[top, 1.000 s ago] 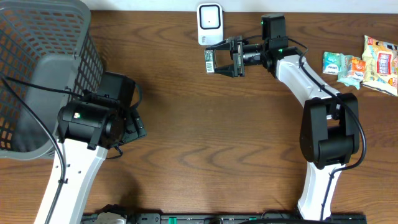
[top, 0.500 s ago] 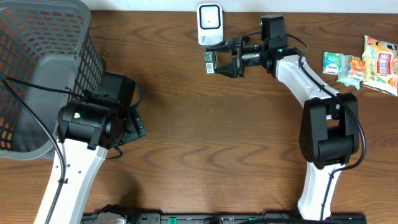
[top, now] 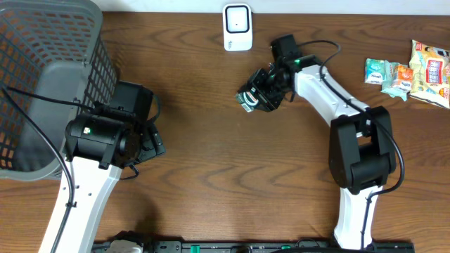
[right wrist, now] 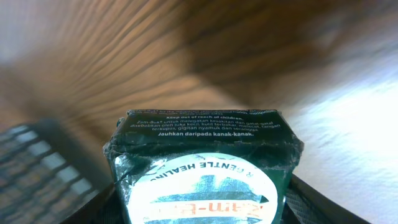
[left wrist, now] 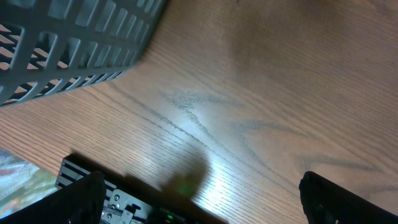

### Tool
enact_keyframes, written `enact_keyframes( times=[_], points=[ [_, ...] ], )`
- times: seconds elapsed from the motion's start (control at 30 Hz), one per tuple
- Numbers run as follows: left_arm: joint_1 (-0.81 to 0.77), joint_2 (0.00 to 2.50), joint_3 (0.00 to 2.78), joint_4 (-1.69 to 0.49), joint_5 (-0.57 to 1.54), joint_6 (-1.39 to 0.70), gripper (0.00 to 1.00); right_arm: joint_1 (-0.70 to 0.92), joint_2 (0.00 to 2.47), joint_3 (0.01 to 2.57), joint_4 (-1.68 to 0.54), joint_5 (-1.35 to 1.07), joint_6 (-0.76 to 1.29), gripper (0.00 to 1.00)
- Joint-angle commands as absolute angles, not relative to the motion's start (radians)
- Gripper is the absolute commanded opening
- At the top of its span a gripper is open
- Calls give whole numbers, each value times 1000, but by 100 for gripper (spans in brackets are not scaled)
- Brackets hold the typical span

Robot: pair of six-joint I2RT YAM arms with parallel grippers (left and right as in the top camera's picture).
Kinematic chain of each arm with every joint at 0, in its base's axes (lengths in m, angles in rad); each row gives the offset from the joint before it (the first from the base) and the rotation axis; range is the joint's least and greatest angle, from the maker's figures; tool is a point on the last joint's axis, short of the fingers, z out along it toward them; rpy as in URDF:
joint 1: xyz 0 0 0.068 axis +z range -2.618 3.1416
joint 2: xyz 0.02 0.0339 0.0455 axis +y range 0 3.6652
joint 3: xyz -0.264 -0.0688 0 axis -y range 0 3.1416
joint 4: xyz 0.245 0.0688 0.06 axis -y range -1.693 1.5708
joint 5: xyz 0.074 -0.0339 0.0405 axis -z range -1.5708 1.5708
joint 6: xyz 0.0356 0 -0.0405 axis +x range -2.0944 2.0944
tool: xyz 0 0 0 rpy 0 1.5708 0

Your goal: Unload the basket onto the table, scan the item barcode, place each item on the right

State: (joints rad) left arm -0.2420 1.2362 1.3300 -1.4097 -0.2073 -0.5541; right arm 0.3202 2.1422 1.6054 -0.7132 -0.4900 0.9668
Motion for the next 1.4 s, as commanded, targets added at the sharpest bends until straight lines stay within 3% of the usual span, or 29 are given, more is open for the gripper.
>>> enact_keyframes(
  times=[0.0,0.23,0.43,0.67,0.83,0.97,1.17,1.27,1.37],
  points=[
    [-237,1234,1330,-1412,-202,-567,98,354,2132,1616,-732,-242,822,59],
    [-237,1234,1330,-1413,-202,-567,98,442,2132,1616,-817,135,766,61],
    [-237,1234,1330,-1412,-202,-567,98,518,2132,1615,-817,281,697,65],
    [-237,1234,1330,-1412,-202,-567,98,544,2132,1615,-823,286,694,68],
    [-237,1234,1330,-1412,-202,-567,98,530,2132,1616,-826,271,694,76],
    [-237,1234,1330,-1412,-202,-567,98,506,2124,1625,-833,205,694,75],
    [-237,1234,1330,-1413,-202,-567,98,458,2072,1663,-850,94,694,99],
    [-237,1234,1330,-1412,-202,-567,98,443,2057,1666,-849,87,694,90],
    [-237,1234,1330,-1412,-202,-567,98,436,2057,1666,-850,70,694,94]
  ],
)
